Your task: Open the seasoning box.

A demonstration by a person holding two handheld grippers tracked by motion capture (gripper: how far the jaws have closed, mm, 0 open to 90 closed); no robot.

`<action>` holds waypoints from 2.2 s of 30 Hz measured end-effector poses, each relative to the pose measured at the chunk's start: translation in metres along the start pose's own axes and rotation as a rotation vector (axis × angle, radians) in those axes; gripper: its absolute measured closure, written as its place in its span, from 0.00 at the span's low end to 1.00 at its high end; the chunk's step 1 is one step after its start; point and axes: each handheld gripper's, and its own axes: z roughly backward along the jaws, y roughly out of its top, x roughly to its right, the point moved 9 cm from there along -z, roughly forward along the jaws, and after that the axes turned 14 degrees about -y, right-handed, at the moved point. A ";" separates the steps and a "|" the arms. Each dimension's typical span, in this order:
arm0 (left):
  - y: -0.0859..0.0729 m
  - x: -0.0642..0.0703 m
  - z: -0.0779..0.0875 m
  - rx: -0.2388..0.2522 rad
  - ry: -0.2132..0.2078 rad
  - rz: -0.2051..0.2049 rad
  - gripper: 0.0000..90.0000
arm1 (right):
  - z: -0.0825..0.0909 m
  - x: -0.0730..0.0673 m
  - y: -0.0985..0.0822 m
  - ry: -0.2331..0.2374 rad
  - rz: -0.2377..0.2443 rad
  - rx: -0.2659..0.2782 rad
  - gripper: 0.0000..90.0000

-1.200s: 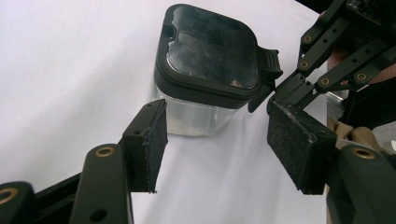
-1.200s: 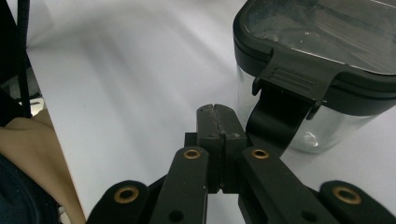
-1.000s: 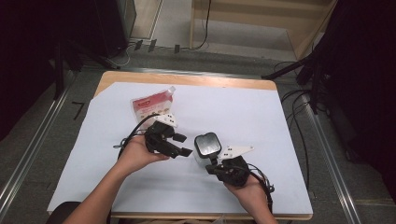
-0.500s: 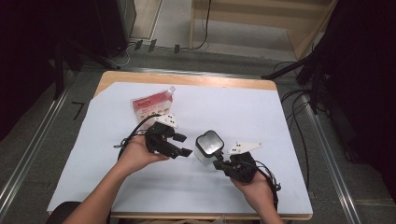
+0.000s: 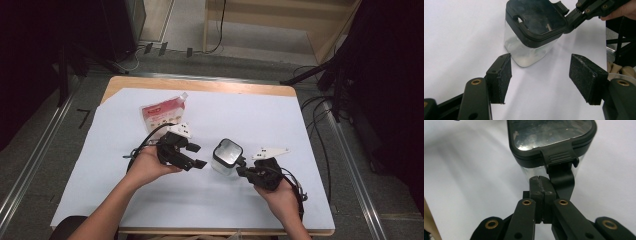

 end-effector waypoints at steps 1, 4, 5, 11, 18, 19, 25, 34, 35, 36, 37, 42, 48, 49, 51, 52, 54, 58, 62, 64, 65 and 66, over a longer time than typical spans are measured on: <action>0.002 0.001 -0.001 0.013 -0.018 -0.011 0.38 | 0.001 0.004 0.000 -0.006 0.006 0.001 1.00; 0.003 0.002 -0.002 0.021 -0.021 -0.022 0.37 | 0.002 0.008 -0.001 -0.007 0.001 -0.001 1.00; 0.004 0.002 -0.002 0.022 -0.023 -0.024 0.37 | 0.002 0.010 -0.001 -0.010 -0.006 -0.001 1.00; 0.006 0.002 -0.006 0.023 -0.030 -0.017 0.33 | 0.006 0.023 -0.001 -0.027 -0.028 0.003 1.00; 0.010 0.003 -0.015 0.015 -0.077 -0.029 0.28 | 0.009 0.036 0.000 -0.048 -0.053 0.007 1.00; 0.011 0.002 -0.017 0.009 -0.072 -0.028 0.28 | 0.009 0.036 0.000 -0.048 -0.053 0.007 1.00; 0.018 -0.007 -0.027 -0.027 -0.052 -0.045 0.24 | 0.007 0.045 0.003 -0.075 -0.056 0.005 1.00; 0.032 -0.019 -0.036 -0.008 -0.061 -0.071 0.18 | 0.014 0.061 0.006 -0.106 -0.111 0.035 1.00; 0.033 -0.021 -0.040 -0.007 -0.063 -0.078 0.18 | 0.013 0.063 0.007 -0.108 -0.121 0.035 1.00; 0.033 -0.021 -0.040 -0.007 -0.063 -0.078 0.17 | 0.013 0.063 0.007 -0.108 -0.121 0.035 1.00; 0.033 -0.022 -0.042 -0.015 -0.057 -0.084 0.17 | 0.012 0.064 0.007 -0.108 -0.127 0.037 1.00; 0.031 -0.025 -0.052 -0.041 -0.047 -0.083 0.16 | 0.001 0.065 0.011 -0.103 -0.131 0.022 1.00; 0.031 -0.027 -0.061 -0.046 -0.042 -0.091 0.16 | -0.001 0.064 0.011 -0.121 -0.138 0.022 1.00; 0.031 -0.028 -0.063 -0.043 -0.047 -0.090 0.16 | -0.002 0.064 0.011 -0.124 -0.138 0.023 1.00; 0.032 -0.028 -0.065 -0.035 -0.054 -0.090 0.16 | -0.002 0.064 0.011 -0.124 -0.137 0.025 1.00; 0.032 -0.028 -0.066 -0.034 -0.059 -0.088 0.16 | -0.002 0.064 0.011 -0.125 -0.138 0.025 1.00; 0.030 -0.028 -0.070 -0.052 -0.047 -0.096 0.16 | -0.002 0.064 0.011 -0.126 -0.137 0.027 1.00; 0.029 -0.029 -0.074 -0.059 -0.026 -0.109 0.16 | -0.002 0.064 0.011 -0.130 -0.137 0.027 1.00; 0.032 -0.027 -0.076 -0.048 -0.015 -0.128 0.17 | -0.001 0.064 0.011 -0.129 -0.136 0.029 1.00; 0.033 -0.027 -0.077 -0.042 -0.017 -0.120 0.17 | -0.001 0.064 0.011 -0.128 -0.137 0.030 1.00; 0.033 -0.027 -0.076 -0.044 -0.017 -0.122 0.17 | -0.001 0.064 0.011 -0.127 -0.138 0.030 1.00; 0.033 -0.026 -0.076 -0.046 -0.016 -0.121 0.17 | -0.001 0.063 0.011 -0.128 -0.138 0.031 1.00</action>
